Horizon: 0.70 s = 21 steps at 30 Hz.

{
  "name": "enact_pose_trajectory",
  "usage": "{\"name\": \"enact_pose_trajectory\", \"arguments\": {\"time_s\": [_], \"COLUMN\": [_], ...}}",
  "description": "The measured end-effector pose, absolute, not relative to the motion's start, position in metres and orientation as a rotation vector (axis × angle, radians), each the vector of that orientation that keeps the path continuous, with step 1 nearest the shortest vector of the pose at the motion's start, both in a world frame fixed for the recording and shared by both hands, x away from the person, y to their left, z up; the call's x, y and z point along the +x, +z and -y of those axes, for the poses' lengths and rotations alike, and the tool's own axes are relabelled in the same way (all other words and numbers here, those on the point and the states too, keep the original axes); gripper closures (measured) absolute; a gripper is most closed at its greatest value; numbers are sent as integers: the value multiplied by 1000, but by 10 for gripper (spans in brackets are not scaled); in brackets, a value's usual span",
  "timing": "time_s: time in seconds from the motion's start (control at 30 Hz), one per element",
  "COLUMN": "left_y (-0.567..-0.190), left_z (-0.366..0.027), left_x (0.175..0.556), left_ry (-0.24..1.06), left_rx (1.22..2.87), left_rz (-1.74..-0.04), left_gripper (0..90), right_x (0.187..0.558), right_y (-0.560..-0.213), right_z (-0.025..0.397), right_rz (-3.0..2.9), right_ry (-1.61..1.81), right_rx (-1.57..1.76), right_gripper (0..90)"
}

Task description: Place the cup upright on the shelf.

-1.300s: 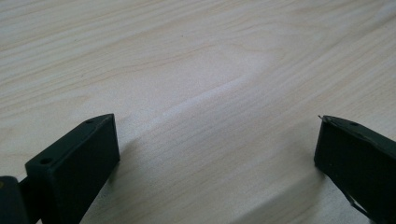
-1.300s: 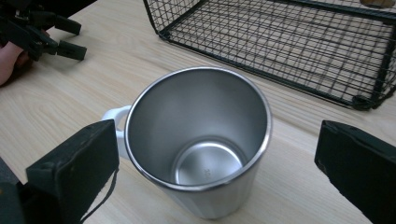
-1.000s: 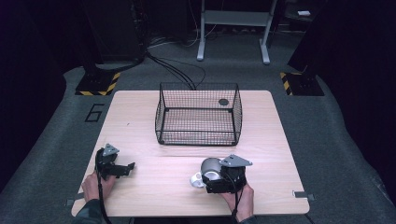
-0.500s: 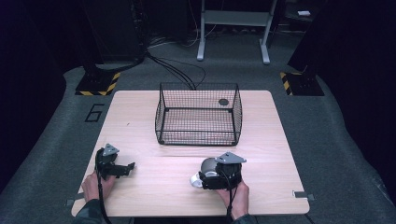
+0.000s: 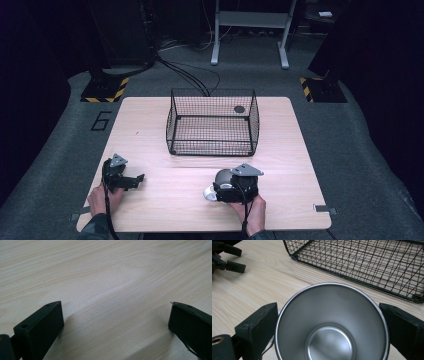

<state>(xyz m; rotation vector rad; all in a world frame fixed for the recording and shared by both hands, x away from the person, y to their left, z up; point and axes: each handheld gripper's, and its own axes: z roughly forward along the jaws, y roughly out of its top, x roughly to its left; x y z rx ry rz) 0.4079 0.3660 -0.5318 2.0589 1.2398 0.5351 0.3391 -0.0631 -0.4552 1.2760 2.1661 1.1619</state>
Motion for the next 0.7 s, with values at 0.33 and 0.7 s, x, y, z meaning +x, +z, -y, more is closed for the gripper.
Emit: {"name": "enact_pose_trajectory", "arguments": {"time_s": [0.33, 0.7], "left_y": [-532, -532], "left_z": [-366, -366], "left_x": [408, 408], "left_ry": [533, 532], "left_rx": [2058, 2058], "left_rz": [-1240, -1240], "left_gripper": [0, 0], "right_x": [342, 342], "right_y": [-456, -454], "right_z": [64, 64], "right_rz": [-2188, -2195], "right_ry": [1170, 1154], "right_rx": [1296, 1280], "right_gripper": [50, 58]}}
